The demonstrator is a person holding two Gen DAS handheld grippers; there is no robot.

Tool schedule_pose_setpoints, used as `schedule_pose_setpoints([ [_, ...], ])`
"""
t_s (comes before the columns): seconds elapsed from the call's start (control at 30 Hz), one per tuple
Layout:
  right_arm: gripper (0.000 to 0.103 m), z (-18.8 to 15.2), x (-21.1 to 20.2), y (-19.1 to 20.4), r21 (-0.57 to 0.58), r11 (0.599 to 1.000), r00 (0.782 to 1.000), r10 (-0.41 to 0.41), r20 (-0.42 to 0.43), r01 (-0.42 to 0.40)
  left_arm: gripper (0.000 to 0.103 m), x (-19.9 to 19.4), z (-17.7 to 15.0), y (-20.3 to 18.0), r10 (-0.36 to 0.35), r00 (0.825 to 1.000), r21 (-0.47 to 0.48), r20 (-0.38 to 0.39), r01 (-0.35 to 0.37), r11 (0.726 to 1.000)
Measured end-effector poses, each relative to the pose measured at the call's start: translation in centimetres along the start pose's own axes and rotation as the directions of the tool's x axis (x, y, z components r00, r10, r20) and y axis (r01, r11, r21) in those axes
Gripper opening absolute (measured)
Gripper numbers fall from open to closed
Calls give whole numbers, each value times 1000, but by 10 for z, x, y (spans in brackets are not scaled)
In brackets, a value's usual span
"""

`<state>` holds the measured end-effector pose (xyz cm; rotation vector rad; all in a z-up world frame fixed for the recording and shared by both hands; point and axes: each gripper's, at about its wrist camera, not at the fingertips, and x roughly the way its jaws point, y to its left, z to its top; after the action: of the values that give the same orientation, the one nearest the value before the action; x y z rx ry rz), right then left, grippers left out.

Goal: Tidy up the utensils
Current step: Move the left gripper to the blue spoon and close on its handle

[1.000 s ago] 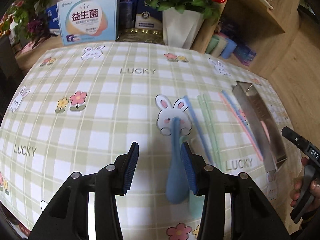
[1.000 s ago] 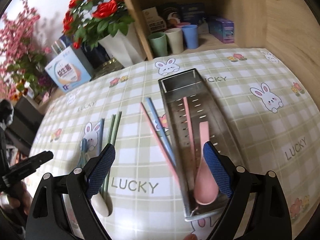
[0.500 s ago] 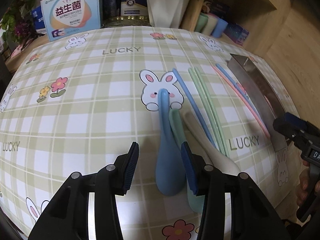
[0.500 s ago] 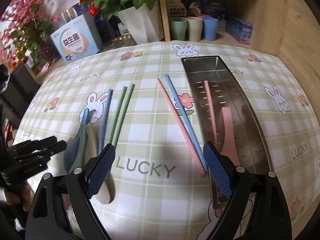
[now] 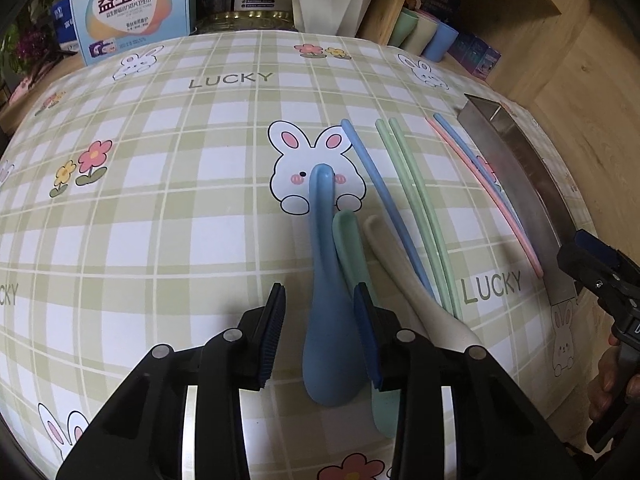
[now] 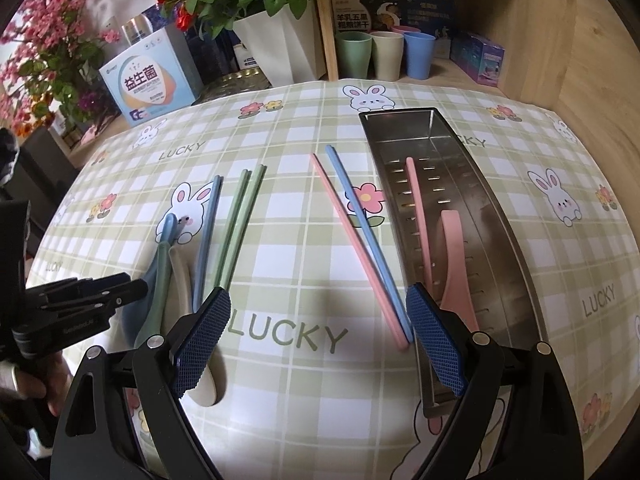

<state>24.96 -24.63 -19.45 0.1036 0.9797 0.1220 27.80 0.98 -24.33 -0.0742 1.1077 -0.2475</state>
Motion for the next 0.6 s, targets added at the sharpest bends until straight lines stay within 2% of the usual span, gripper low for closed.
schedule_pose_setpoints([
  [0.07, 86, 0, 1, 1, -2, 1000, 1000, 3, -2, -3, 34, 4, 0, -1, -8, 1000, 0, -17, 8, 1000],
  [0.17, 86, -1, 0, 2, -7, 1000, 1000, 8, 1, -8, 34, 4, -2, -4, 16, 1000, 15, -15, -16, 1000],
  [0.23, 86, -1, -1, 1, -5, 1000, 1000, 8, 2, -8, 27, 4, -3, -6, 31, 999, 26, -13, -31, 999],
  [0.37, 86, -1, -2, -1, 3, 1000, 1000, 6, 8, -6, 26, 1, -5, -2, 23, 1000, 3, -17, -23, 1000],
  [0.6, 86, -2, -3, 0, 5, 1000, 1000, 12, 11, -12, 26, -6, -12, 8, 59, 998, -22, -38, -60, 998],
])
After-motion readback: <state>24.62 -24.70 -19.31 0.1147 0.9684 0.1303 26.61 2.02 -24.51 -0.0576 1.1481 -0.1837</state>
